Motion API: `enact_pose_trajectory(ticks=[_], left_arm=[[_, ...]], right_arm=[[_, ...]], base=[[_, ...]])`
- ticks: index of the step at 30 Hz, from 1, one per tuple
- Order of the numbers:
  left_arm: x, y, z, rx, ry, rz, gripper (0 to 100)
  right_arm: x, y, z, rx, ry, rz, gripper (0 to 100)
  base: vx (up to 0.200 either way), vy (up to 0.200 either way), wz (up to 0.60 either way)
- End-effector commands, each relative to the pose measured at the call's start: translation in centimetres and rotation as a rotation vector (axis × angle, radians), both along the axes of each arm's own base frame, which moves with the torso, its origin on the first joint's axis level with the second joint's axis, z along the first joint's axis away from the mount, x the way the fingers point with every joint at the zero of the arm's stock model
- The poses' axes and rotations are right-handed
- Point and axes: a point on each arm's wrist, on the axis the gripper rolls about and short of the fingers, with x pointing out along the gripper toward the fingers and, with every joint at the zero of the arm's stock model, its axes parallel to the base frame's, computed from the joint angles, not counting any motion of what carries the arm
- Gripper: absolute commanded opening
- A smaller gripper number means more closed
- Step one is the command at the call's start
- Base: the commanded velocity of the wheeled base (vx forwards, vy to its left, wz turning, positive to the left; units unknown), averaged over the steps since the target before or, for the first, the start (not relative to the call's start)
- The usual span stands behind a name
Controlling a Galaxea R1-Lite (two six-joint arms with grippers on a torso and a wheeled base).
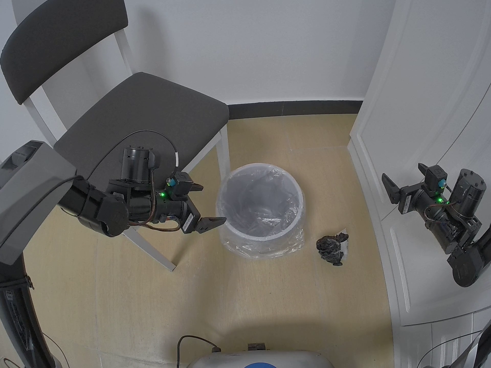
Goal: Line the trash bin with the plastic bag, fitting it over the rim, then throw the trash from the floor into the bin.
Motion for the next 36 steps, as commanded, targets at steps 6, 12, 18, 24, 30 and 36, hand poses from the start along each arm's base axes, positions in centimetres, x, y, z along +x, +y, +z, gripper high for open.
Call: enact_pose_trajectory(ticks=[6,12,18,24,30,36], left_arm=[[-1.2,0.3,1.1,-0.005,-0.023,-0.001,100],[-1.3,-0.1,1.2,-0.008,-0.025,-0.013,100],[-1.4,-0.6,1.1,-0.008,-0.021,-0.024,100],[-2.2,-1.7,2.1,-0.025,-0.043,-0.054,100],[-3.7,-2.9,5.0,-0.161,-0.093,-0.054,100],[-5.8,-2.7,8.8,-0.326,-0.15,-0.031,100]], right_arm=[[-1.0,-0.3,0.8,0.003,-0.023,-0.005,100],[-1.0,-0.4,0.7,0.003,-0.019,-0.008,100],[-1.1,-0.6,0.9,0.003,-0.023,-0.012,100],[-1.7,-0.6,1.5,0.006,-0.038,-0.012,100],[-1.8,-0.6,1.7,0.007,-0.049,-0.011,100],[-2.1,-0.3,1.9,0.005,-0.022,0.003,100]], base=[[0.0,0.0,0.0],[0.0,0.0,0.0],[0.0,0.0,0.0],[0.0,0.0,0.0],[0.0,0.0,0.0],[0.0,0.0,0.0]])
